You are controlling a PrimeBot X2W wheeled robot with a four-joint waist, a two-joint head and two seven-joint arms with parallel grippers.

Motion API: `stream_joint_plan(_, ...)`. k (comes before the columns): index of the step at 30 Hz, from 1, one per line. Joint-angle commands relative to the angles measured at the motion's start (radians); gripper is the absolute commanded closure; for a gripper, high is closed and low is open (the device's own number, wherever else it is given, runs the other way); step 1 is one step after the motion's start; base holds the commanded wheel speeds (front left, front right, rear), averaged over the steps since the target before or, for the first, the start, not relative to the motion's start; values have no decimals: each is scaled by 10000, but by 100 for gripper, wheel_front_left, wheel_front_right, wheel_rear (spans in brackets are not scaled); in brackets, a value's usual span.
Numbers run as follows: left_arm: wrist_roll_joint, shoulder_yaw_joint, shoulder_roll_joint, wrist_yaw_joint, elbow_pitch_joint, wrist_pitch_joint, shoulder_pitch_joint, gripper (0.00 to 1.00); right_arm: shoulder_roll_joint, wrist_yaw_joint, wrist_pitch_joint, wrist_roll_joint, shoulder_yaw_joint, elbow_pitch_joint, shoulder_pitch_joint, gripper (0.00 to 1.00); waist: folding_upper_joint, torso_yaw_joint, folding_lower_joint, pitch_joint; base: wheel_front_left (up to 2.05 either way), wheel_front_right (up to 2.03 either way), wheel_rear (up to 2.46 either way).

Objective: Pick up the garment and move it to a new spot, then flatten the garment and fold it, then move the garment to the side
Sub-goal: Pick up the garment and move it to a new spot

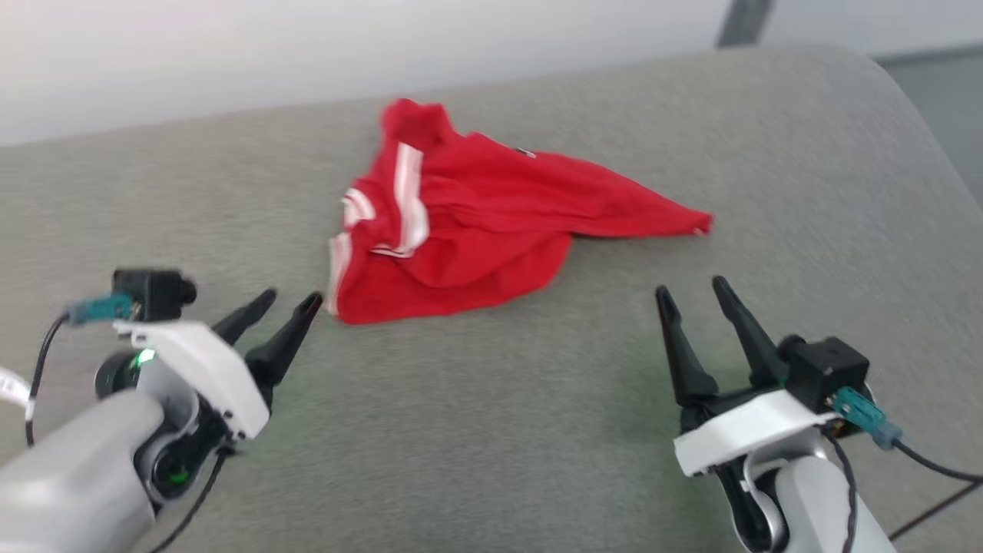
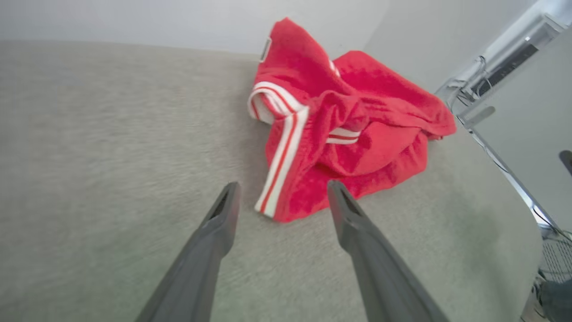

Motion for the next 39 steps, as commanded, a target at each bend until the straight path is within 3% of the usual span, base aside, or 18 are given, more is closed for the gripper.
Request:
stream_joint_plan(1, -51, 174, -65, 24, 120, -137, 412, 0, -11, -3, -51, -158, -163, 82, 177, 0, -1, 693, 0, -571, 0, 0, 0)
stream_joint_plan(8, 568, 1648, -332, 24, 508, -216, 1689, 0, -17, -3, -51, -423, -899, 123, 564, 0, -1, 1369, 0, -858, 0, 0, 0)
stream_joint_plan(21, 4232, 6426, -1027, 114, 411, -221, 4750, 0, -7, -3, 16, -898, -2114, -257, 1182, 0, -1, 1863, 0, -1072, 0, 0, 0)
stream_joint_plan(29, 7162, 9918, -2188, 183, -813, -221, 6734, 0, -11, -3, 6, -1018, -2205, -635, 1298, 0, -1, 1753, 0, -921, 0, 0, 0)
stream_joint_plan(39, 10334, 12506, -3644, 20, -2641, -221, 7961, 0, -9, -5, -44, -1017, -2447, -1394, 1233, 0, -1, 1661, 0, -832, 0, 0, 0)
